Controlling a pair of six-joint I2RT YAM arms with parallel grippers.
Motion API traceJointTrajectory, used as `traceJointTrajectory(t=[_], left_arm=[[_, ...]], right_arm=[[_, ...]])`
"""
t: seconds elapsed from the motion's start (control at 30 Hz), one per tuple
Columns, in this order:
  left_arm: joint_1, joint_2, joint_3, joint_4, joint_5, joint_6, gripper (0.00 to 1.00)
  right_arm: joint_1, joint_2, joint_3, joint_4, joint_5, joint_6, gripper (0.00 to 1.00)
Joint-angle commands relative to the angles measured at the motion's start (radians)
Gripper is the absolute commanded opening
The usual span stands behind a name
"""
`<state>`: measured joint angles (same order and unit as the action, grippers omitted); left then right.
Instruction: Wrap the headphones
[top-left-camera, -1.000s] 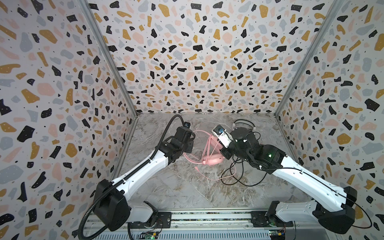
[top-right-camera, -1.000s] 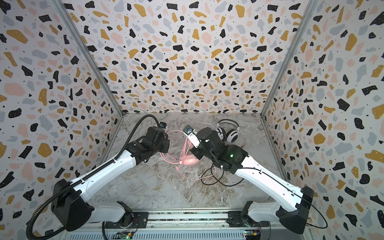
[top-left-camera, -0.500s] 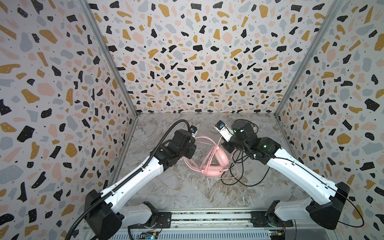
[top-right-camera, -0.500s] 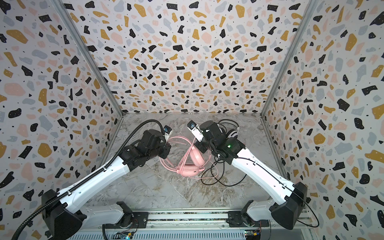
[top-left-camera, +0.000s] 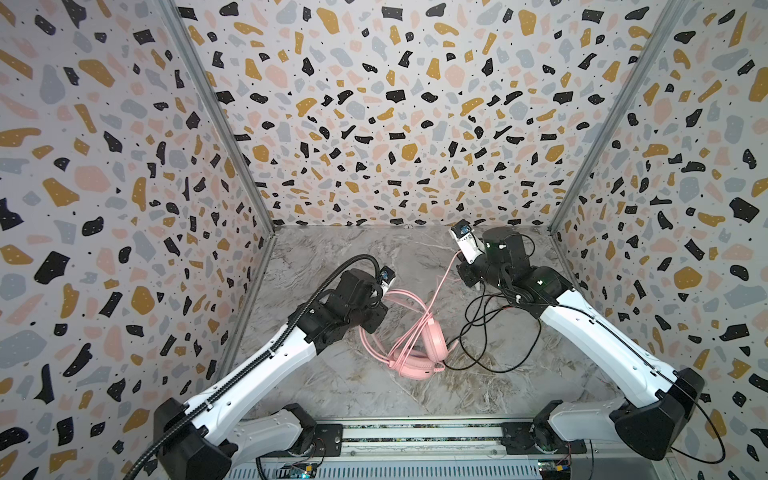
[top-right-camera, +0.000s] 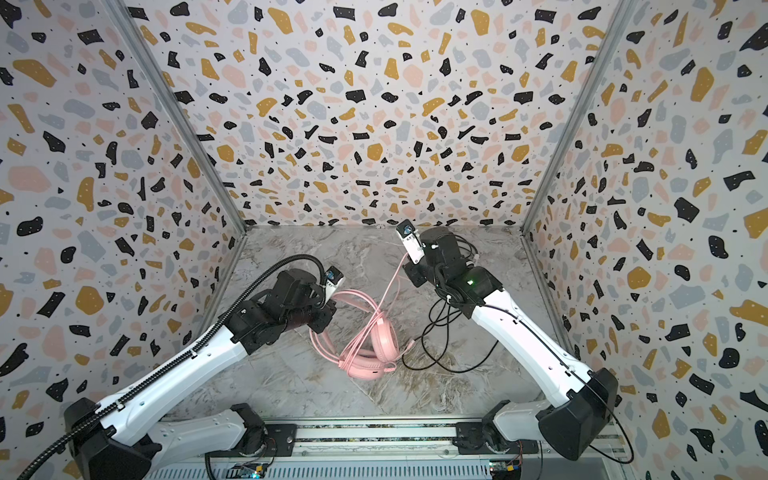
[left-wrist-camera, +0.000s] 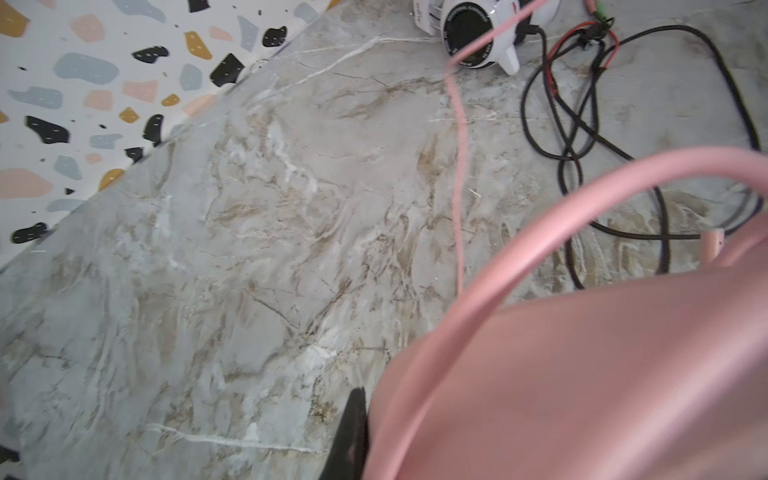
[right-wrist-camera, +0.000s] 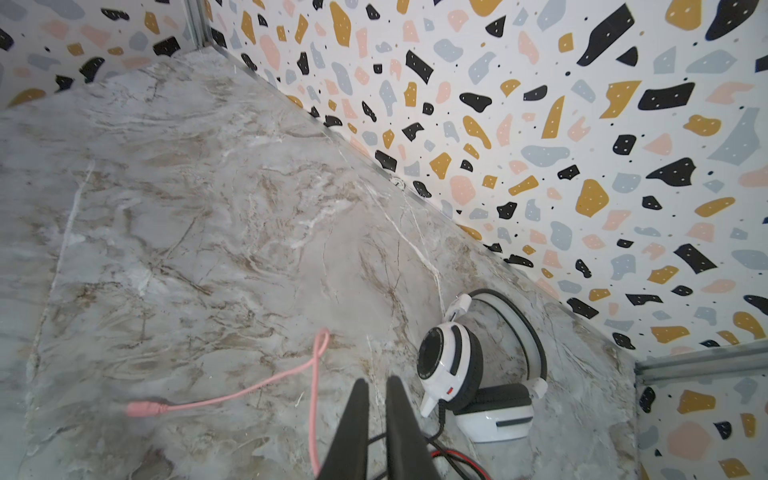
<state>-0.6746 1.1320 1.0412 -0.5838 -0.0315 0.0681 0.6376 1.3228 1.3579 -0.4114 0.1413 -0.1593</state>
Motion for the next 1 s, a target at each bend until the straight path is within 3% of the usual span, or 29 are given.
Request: traceJointTrajectory(t=[0.0, 0.17, 0.3, 0.5, 0.63, 0.87, 0.97], left_arm=[[-0.008, -0.038, 0.024, 0.042, 0.204, 0.005, 0.00], [-0.006, -0.065, 0.054, 0.065, 0.344, -0.001, 0.00], [0.005, -0.092, 0.062, 0.111, 0.363, -0.037, 0.00], [0.074, -0.130, 0.077, 0.224, 0.489, -0.121, 0.00], [0.095, -0.125, 0.108, 0.269, 0.569, -0.176, 0.00], [0.099, -0.122, 0.134, 0.393, 0.677, -0.340, 0.00], [0.099, -0.119, 0.152, 0.436, 0.691, -0.387, 0.00]], right_arm=[[-0.017, -0.008, -0.029, 0.111, -0.052, 0.031, 0.12], [-0.089, -0.014, -0.125, 0.202, -0.257, 0.087, 0.12], [-0.126, -0.033, -0.204, 0.272, -0.396, 0.134, 0.12], [-0.170, -0.017, -0.345, 0.432, -0.597, 0.192, 0.12], [-0.218, 0.019, -0.465, 0.643, -0.747, 0.288, 0.12], [-0.221, 0.144, -0.537, 0.921, -0.897, 0.470, 0.12], [-0.197, 0.174, -0.558, 1.015, -0.896, 0.524, 0.12]])
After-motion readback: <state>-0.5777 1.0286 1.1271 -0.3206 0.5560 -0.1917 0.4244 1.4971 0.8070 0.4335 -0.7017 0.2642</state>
